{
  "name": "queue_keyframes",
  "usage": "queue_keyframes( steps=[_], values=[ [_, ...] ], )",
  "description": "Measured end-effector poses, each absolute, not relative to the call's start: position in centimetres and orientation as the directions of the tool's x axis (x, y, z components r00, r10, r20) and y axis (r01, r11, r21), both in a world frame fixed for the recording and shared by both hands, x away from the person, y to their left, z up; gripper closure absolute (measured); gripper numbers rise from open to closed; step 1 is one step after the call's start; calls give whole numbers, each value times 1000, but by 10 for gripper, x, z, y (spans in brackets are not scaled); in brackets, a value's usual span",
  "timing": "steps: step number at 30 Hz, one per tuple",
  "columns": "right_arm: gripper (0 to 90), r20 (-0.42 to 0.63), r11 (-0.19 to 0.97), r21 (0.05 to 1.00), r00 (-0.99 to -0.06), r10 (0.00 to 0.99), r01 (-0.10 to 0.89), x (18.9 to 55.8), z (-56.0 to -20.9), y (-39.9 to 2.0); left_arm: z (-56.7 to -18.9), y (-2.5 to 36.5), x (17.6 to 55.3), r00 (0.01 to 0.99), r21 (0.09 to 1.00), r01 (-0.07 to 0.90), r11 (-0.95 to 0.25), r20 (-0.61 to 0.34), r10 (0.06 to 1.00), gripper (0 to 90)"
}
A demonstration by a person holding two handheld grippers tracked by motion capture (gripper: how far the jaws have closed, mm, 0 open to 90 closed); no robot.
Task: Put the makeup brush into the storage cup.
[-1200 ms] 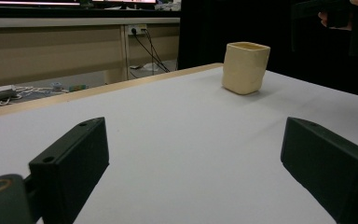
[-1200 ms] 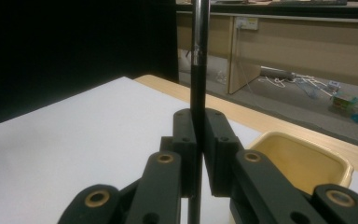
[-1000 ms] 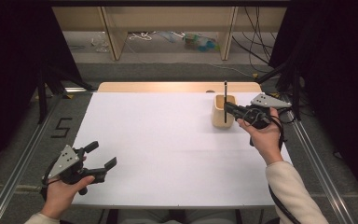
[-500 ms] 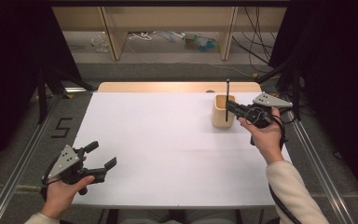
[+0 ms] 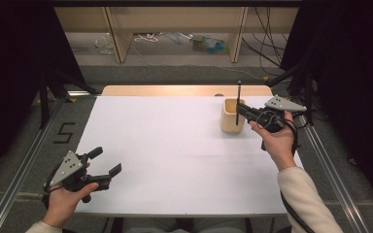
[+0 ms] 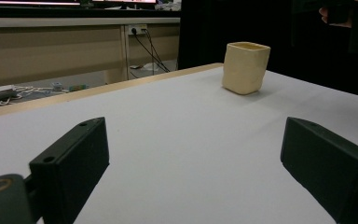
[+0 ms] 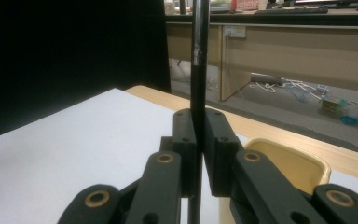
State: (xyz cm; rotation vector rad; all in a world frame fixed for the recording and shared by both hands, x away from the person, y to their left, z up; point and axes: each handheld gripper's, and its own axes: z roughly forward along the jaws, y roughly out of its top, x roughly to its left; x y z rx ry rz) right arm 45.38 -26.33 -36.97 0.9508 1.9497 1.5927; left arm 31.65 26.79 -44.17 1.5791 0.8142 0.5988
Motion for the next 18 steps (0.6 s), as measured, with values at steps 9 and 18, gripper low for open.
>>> queue_keyframes(
  steps=[9,18],
  values=[
    [846,83,96,967,-654,752,234,455,-369,-265,-442,268,316,622,984,172,-52,-68,780,74],
    [845,83,80,972,-645,760,220,457,-369,-265,-442,268,317,622,984,172,-52,-67,780,74]
  ],
)
